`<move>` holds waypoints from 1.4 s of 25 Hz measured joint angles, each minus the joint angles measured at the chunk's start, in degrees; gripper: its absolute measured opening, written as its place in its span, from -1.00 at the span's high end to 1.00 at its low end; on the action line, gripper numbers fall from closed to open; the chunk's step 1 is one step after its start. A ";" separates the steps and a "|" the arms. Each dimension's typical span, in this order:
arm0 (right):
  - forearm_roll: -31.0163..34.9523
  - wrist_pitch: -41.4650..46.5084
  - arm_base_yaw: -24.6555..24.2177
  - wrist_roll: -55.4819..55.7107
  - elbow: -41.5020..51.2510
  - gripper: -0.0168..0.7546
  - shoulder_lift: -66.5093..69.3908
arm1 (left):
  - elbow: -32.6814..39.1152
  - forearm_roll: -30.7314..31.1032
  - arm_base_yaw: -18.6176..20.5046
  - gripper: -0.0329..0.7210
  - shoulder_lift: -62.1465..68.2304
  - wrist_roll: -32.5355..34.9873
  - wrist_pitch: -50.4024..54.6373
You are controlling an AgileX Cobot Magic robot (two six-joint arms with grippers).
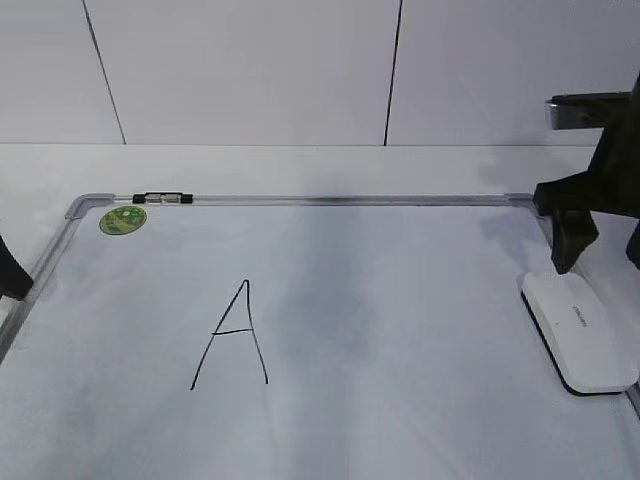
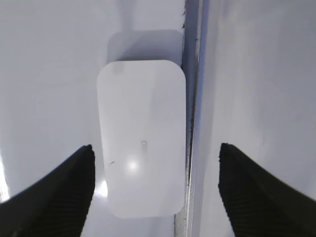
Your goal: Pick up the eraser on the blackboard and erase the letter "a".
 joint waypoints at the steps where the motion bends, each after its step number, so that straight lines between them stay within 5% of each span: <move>1: 0.00 0.37 0.00 0.00 0.00 -0.58 0.00 | -0.70 0.94 0.00 -0.10 0.00 -0.81 1.18; 12: 2.83 2.12 0.10 -1.35 0.00 -0.58 -5.67 | -2.47 14.74 0.00 -0.10 -16.80 -14.74 7.26; 22: 2.83 2.68 0.20 -1.49 0.00 -0.58 -19.19 | -2.19 16.19 0.00 -0.10 -39.43 -19.28 9.95; 35: 2.93 3.84 0.20 -1.49 12.18 -0.58 -42.74 | 15.24 14.19 -0.39 -0.10 -70.75 -27.04 10.92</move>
